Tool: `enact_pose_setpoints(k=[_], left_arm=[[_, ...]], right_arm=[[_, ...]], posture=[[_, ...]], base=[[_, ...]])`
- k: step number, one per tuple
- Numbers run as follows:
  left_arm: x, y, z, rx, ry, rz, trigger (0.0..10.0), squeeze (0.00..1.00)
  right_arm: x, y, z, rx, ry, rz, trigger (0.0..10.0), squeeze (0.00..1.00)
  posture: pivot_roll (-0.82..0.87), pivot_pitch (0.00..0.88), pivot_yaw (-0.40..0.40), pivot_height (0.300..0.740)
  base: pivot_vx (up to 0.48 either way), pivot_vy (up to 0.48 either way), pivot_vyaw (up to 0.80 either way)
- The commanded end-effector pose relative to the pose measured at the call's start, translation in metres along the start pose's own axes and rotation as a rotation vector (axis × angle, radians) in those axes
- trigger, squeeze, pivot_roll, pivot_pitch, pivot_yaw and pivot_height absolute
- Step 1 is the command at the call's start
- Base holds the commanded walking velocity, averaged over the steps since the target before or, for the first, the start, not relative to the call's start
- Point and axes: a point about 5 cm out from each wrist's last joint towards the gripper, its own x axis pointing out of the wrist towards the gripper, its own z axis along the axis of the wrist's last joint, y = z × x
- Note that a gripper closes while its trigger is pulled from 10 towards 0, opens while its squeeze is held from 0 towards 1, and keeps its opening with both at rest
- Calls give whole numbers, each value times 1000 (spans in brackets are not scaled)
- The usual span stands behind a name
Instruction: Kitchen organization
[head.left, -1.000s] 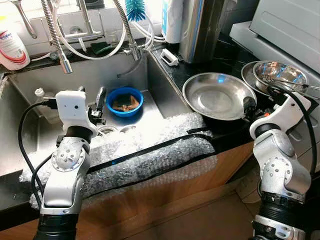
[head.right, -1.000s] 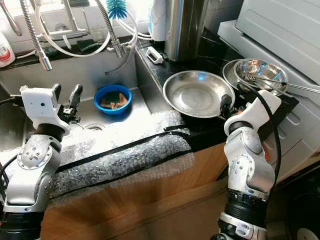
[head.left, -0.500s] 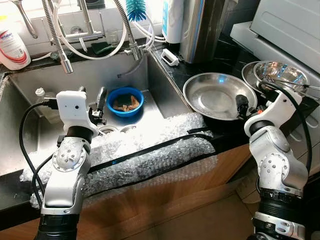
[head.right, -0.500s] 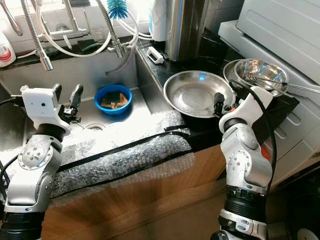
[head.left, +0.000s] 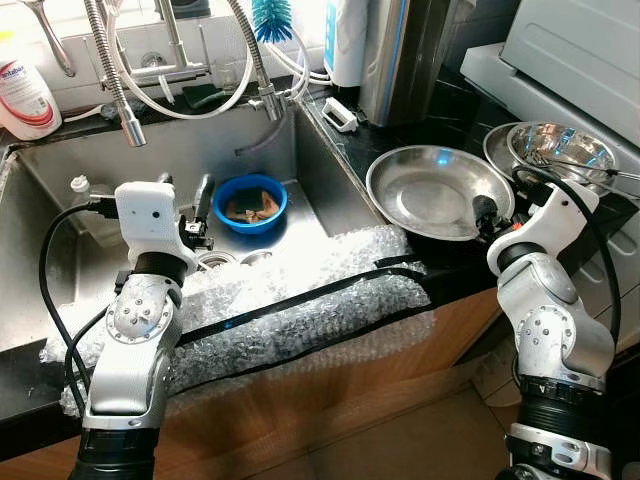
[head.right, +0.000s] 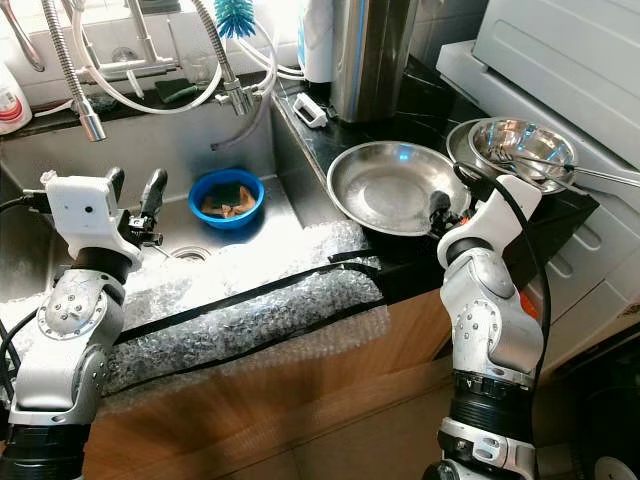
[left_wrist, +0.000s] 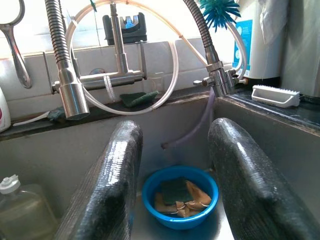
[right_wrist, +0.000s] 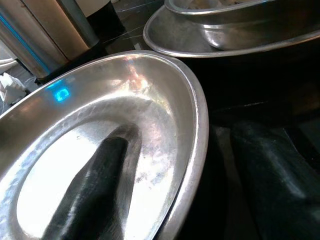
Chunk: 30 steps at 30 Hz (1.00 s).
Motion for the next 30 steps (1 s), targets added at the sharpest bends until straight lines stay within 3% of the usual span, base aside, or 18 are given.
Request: enact_pose_setpoints(k=[1, 24, 26, 30], left_arm=[[1, 1, 9, 13, -40, 1, 10000, 0], [2, 1, 11, 36, -45, 9, 10000, 0], [4, -1, 18, 75, -84, 5, 10000, 0], [6, -3, 23, 88, -103, 2, 10000, 0]], right_arm=[[1, 4, 0, -2, 5, 10, 0, 0], [2, 15, 0, 45, -32, 65, 0, 0], [0, 21, 16, 119, -182, 114, 0, 0], [-4, 25, 23, 176, -254, 151, 0, 0]], posture=[[1, 109, -13, 740], [6, 109, -14, 740], [3, 107, -13, 740], [4, 108, -13, 740]], base=[[0, 0, 0], [0, 0, 0], [0, 0, 0], [0, 0, 0]])
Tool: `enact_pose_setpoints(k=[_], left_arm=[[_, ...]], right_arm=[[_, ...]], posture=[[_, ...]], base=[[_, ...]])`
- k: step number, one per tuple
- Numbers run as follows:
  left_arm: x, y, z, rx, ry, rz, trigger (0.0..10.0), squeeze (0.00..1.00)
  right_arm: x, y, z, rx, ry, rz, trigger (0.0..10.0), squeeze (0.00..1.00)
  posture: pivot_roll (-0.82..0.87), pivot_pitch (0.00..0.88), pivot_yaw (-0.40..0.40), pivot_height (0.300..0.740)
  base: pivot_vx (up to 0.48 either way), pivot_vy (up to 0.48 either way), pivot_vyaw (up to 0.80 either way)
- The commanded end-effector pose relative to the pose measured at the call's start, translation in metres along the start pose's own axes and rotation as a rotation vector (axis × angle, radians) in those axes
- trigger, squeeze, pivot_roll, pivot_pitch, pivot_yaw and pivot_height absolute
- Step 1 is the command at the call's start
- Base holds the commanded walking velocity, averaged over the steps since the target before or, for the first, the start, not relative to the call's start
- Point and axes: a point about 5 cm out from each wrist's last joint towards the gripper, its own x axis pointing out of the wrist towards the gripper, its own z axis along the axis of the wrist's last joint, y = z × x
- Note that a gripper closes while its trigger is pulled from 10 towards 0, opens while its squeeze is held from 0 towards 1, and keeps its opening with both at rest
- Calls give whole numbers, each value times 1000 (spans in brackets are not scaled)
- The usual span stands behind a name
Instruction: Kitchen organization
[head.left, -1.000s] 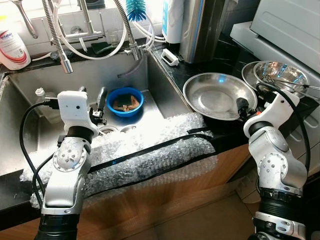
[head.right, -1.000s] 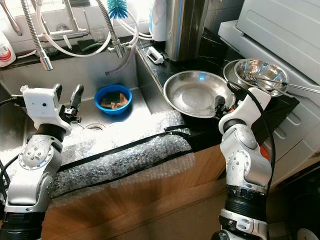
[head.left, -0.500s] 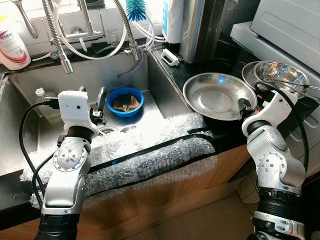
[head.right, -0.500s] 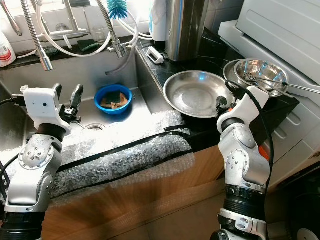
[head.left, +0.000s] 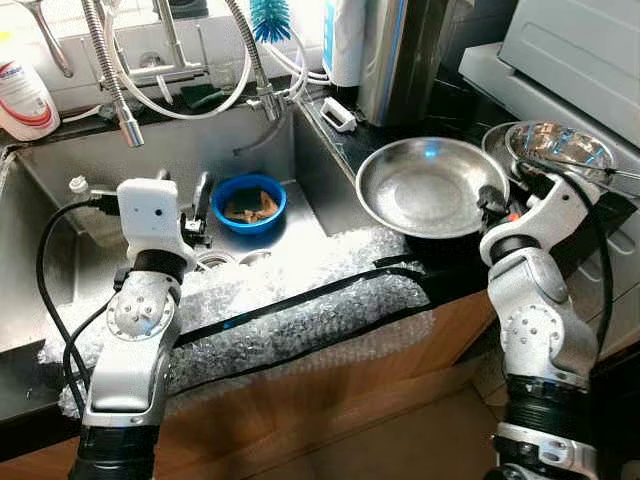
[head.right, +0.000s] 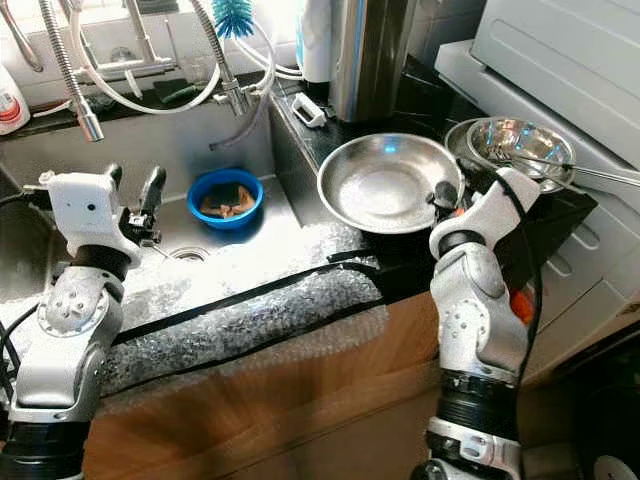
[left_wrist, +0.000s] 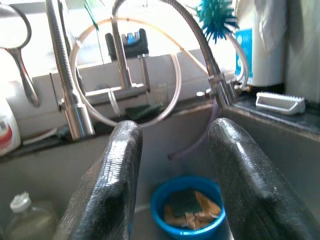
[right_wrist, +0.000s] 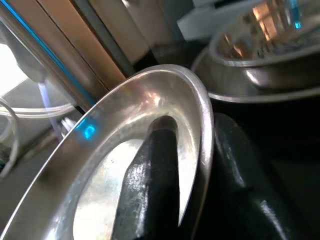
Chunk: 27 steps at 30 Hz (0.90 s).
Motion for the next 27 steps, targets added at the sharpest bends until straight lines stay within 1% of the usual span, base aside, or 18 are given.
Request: enact_pose_setpoints(k=[1, 8, 9, 10, 11, 13, 14, 15, 16, 17, 18, 19, 20, 21, 22, 23, 24, 27], left_arm=[[2, -1, 13, 32, -65, -1, 10000, 0], [4, -1, 19, 32, -88, 7, 10000, 0], [6, -1, 22, -13, -93, 14, 10000, 0], [7, 0, 23, -78, -92, 23, 10000, 0], [7, 0, 23, -78, -92, 23, 10000, 0], [9, -1, 22, -189, -72, 18, 10000, 0], [9, -2, 21, -231, -63, 13, 10000, 0], [8, -1, 16, -296, -36, 9, 10000, 0], [7, 0, 14, -318, -31, 17, 10000, 0], [7, 0, 14, -318, -31, 17, 10000, 0], [6, 0, 14, -390, -29, 21, 10000, 0], [6, 1, 14, -415, -30, 19, 10000, 0], [7, 0, 15, -451, -30, 9, 10000, 0], [7, -3, 17, -512, -30, -38, 10000, 0], [8, -6, 19, -540, -30, -71, 10000, 0], [8, -6, 19, -540, -30, -71, 10000, 0], [6, -14, 23, -524, -41, -154, 10000, 0], [2, -22, 24, -578, -35, -211, 10000, 0]], right_arm=[[0, 8, 12, 51, -81, 47, 0, 0], [-2, 19, 15, 109, -151, 107, 0, 0], [-2, 23, 16, 116, -163, 140, 10000, 0], [-3, 27, 16, 113, -167, 175, 10000, 0], [-3, 27, 16, 113, -167, 175, 10000, 0], [-4, 30, 14, 88, -168, 209, 10000, 0], [-4, 30, 14, 77, -169, 221, 10000, 0], [-6, 32, 13, 54, -173, 246, 10000, 0], [-6, 32, 12, 46, -175, 261, 10000, 0], [-6, 32, 12, 46, -175, 261, 10000, 0], [-8, 34, 11, 35, -177, 286, 10000, 0], [-9, 35, 11, 34, -179, 298, 10000, 0], [-9, 35, 10, 32, -174, 311, 10000, 0], [-10, 37, 6, 1, -159, 331, 10000, 0], [-11, 37, 5, -14, -161, 340, 10000, 0], [-11, 37, 5, -14, -161, 340, 10000, 0], [-12, 38, 3, 7, -154, 360, 10000, 0], [-13, 41, -1, -8, -137, 378, 10000, 0]], posture=[[5, 107, -12, 740], [7, 105, -12, 740], [8, 104, -12, 740], [8, 103, -12, 740], [8, 103, -12, 740], [10, 101, -14, 740], [10, 101, -14, 740], [8, 99, -12, 740], [8, 99, -12, 740], [8, 99, -12, 740], [8, 96, -12, 740], [8, 96, -12, 740], [9, 96, -12, 740], [7, 94, -11, 740], [9, 92, -12, 740], [9, 92, -12, 740], [14, 92, -12, 740], [9, 86, -11, 740]], base=[[0, 0, 0], [0, 0, 0], [0, 0, 0], [0, 0, 0], [0, 0, 0], [0, 0, 0], [0, 0, 0], [0, 0, 0], [0, 0, 0], [0, 0, 0], [0, 0, 0], [0, 0, 0], [0, 0, 0], [0, 0, 0], [0, 0, 0], [0, 0, 0], [0, 0, 0], [0, 0, 0]])
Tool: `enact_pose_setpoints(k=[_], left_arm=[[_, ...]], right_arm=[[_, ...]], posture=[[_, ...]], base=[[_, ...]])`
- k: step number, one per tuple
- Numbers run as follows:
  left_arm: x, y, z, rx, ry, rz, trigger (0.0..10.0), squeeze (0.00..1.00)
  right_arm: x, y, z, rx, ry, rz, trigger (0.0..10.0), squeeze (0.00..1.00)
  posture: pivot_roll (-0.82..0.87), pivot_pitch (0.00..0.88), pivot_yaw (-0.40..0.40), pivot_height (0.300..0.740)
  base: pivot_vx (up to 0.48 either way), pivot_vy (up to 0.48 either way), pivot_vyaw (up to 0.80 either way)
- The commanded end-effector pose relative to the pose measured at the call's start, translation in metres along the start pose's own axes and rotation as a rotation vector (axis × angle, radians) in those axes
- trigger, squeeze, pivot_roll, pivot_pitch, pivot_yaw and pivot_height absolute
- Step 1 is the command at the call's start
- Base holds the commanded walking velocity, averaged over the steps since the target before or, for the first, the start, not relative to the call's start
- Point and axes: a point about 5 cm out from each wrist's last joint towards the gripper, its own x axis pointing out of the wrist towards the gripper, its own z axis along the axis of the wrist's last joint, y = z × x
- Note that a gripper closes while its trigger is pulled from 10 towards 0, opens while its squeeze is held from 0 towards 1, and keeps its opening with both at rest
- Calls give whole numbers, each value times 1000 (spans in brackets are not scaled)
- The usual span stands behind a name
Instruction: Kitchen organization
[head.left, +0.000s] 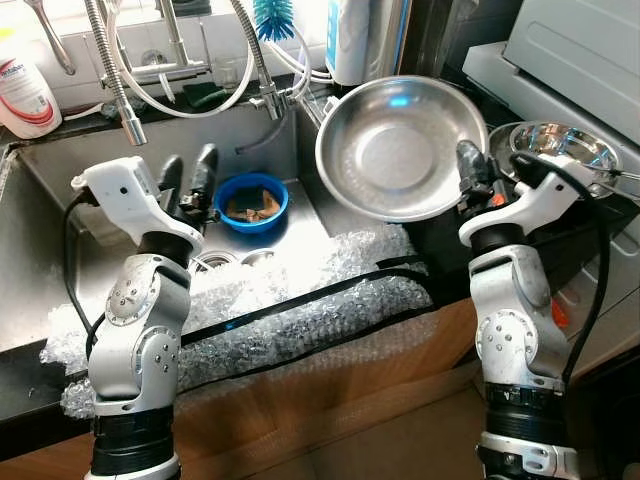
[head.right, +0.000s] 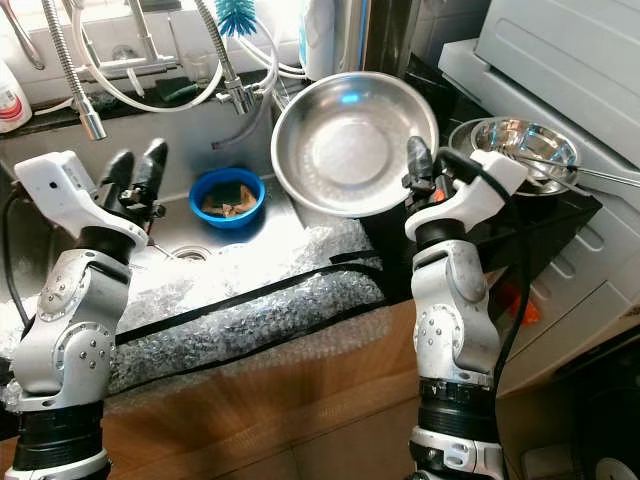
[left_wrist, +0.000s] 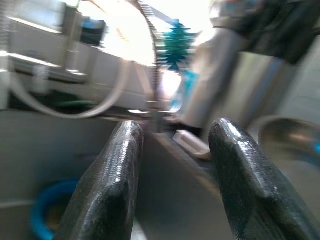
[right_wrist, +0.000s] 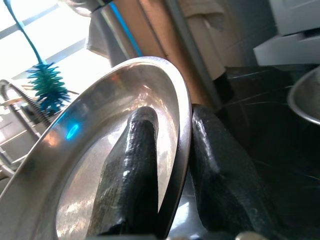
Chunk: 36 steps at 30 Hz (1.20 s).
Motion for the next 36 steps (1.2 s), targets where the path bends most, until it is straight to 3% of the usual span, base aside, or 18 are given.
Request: enact_pose_setpoints(k=[1, 4, 5, 9, 10, 11, 15, 16, 19, 20, 21, 36], left_arm=[[-2, -7, 1, -27, 5, -50, 10000, 0], [-3, -8, 1, -35, 9, -53, 10000, 0], [-3, -11, -1, -49, 21, -70, 10000, 1000], [-4, -14, -6, -69, 62, -98, 10000, 1000], [-6, -15, -10, -63, 79, -100, 10000, 565], [-6, -15, -10, -63, 83, -100, 10000, 0], [-7, -16, -12, -73, 89, -88, 10000, 0], [-6, -17, -12, -89, 92, -95, 10000, 1000], [-7, -18, -13, -93, 95, -97, 10000, 1000], [-6, -18, -13, -78, 98, -99, 10000, 667], [-6, -19, -13, -63, 102, -100, 10000, 0], [-5, -20, -11, -51, 90, -79, 10000, 0]], right_arm=[[-2, 5, 3, -14, -18, 32, 10000, 0], [-2, 5, 3, -19, -19, 37, 10000, 0], [-2, 7, 3, -16, -21, 50, 10000, 0], [-2, 11, 5, -15, -27, 86, 10000, 0], [-2, 12, 5, -18, -26, 99, 10000, 0], [-2, 14, 5, -16, -26, 108, 10000, 0], [-4, 21, 6, 0, -30, 166, 10000, 0], [-4, 24, 7, 2, -30, 191, 10000, 0], [-5, 25, 7, 3, -30, 199, 10000, 0], [-5, 27, 6, 1, -27, 218, 10000, 0], [-6, 29, 6, 1, -24, 231, 10000, 0], [-11, 42, -1, -4, 24, 326, 10000, 0]], posture=[[9, 86, -11, 740], [9, 86, -11, 740], [8, 86, -14, 740], [8, 92, -15, 740], [7, 96, -15, 740], [7, 98, -16, 740], [9, 102, -16, 740], [7, 104, -17, 740], [7, 104, -17, 740], [7, 106, -16, 740], [8, 107, -16, 740], [6, 113, -16, 740]], base=[[0, 0, 0], [0, 0, 0], [0, 0, 0], [0, 0, 0], [0, 0, 0], [0, 0, 0], [0, 0, 0], [0, 0, 0], [0, 0, 0], [0, 0, 0], [0, 0, 0], [0, 0, 0]])
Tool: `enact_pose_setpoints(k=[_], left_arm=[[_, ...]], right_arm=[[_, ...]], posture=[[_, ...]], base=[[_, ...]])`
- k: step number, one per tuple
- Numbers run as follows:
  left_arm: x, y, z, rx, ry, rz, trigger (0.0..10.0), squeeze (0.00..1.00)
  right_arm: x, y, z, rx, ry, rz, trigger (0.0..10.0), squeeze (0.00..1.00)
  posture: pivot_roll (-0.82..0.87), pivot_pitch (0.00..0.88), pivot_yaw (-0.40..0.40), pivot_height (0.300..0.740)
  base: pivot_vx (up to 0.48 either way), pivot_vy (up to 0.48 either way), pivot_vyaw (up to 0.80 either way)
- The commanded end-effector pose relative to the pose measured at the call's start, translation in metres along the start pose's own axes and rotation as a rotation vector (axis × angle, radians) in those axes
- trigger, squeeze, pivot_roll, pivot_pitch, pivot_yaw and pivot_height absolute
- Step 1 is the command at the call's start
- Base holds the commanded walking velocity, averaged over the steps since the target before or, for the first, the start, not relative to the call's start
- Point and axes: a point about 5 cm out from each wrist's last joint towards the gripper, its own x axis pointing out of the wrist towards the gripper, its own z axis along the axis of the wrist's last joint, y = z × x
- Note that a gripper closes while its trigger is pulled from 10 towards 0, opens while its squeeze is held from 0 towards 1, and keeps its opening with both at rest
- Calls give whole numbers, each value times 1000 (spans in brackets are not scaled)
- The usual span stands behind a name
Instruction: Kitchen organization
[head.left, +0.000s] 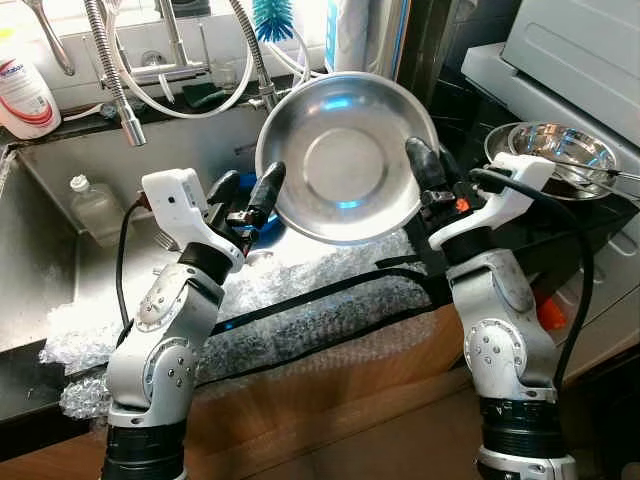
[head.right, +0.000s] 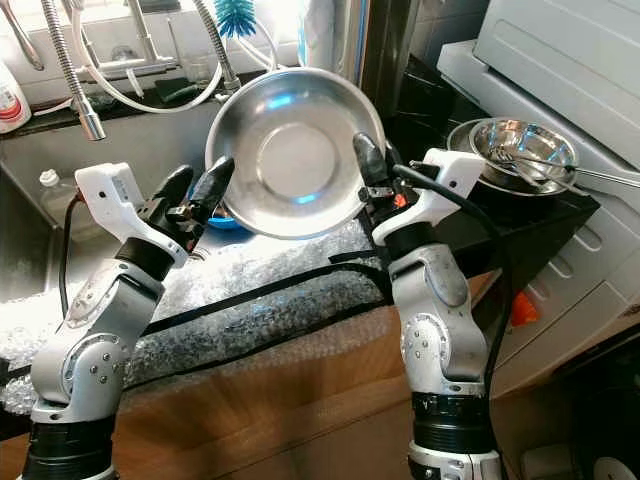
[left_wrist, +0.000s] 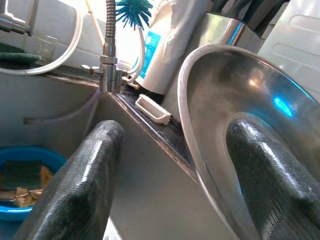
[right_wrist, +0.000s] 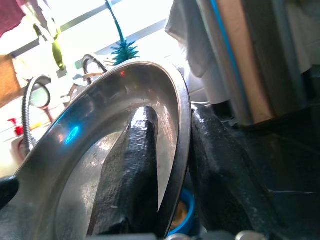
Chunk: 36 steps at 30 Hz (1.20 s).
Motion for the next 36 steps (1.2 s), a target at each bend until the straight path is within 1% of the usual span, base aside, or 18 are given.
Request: enact_pose_setpoints(k=[1, 7, 8, 9, 10, 11, 16, 28, 30, 36], left_arm=[[1, -4, 8, 39, -31, -8, 10000, 0], [1, -3, 11, 74, -54, 21, 10000, 0], [1, -2, 11, 84, -55, 25, 5569, 0], [1, -2, 11, 84, -55, 25, 5569, 0], [1, -2, 11, 99, -57, 29, 2941, 0], [1, -2, 11, 98, -58, 29, 0, 0], [1, -2, 11, 105, -60, 30, 0, 0], [1, -7, 4, 114, -19, -13, 0, 0], [1, -9, 2, 133, -1, -29, 0, 0], [1, -10, 1, 146, 12, -48, 0, 0]], right_arm=[[1, 11, 7, -9, -21, 58, 10000, 0], [1, 12, 5, -10, -13, 67, 10000, 0], [1, 13, 5, -13, -11, 68, 10000, 0], [1, 13, 5, -13, -11, 68, 10000, 0], [1, 13, 5, -14, -10, 70, 10000, 0], [1, 13, 5, -14, -9, 70, 10000, 0], [0, 13, 4, -16, -3, 72, 10000, 0], [1, 15, 2, -28, 14, 87, 10000, 0], [0, 15, 2, -30, 18, 89, 10000, 0], [1, 15, 1, -39, 27, 94, 10000, 0]], posture=[[6, 113, -16, 740], [6, 114, -16, 740], [6, 114, -18, 740], [6, 114, -18, 740], [7, 114, -19, 740], [7, 114, -19, 740], [7, 115, -19, 740], [7, 116, -19, 740], [9, 115, -20, 740], [8, 115, -21, 740]], base=[[0, 0, 0], [0, 0, 0], [0, 0, 0], [0, 0, 0], [0, 0, 0], [0, 0, 0], [0, 0, 0], [0, 0, 0], [0, 0, 0], [0, 0, 0]])
